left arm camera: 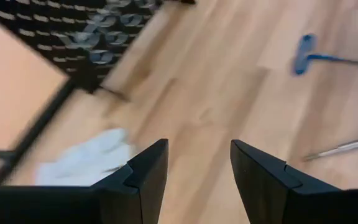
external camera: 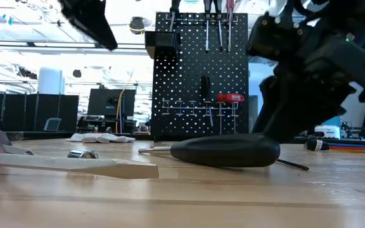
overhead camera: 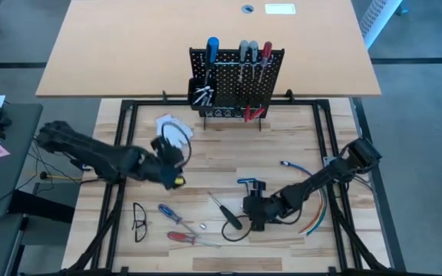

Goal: Hang tools onto peg board
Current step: Put the socket wrench on the pegboard bin

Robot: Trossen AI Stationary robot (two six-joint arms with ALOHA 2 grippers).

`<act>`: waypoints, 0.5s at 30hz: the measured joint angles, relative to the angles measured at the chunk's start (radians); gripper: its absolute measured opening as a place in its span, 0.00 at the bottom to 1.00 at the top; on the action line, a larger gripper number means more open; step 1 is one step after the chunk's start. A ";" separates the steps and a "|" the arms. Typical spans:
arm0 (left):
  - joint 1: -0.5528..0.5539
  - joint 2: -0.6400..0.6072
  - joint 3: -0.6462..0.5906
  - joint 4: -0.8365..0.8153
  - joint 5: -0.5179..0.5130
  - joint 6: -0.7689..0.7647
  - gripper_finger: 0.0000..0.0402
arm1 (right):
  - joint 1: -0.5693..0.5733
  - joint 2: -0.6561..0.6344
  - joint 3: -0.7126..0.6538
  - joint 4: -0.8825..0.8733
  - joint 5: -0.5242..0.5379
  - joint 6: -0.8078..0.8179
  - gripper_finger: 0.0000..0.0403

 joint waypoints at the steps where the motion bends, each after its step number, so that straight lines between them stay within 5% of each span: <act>1: -0.024 0.008 -0.041 0.069 -0.010 -0.020 0.42 | 0.000 0.000 -0.009 0.016 -0.002 0.006 0.53; 8: -0.127 0.123 -0.288 0.688 -0.125 -0.028 0.42 | -0.002 0.000 -0.021 0.059 -0.004 0.012 0.45; 15: -0.129 0.320 -0.348 1.137 -0.213 0.156 0.42 | -0.014 0.000 -0.031 0.063 -0.005 0.013 0.33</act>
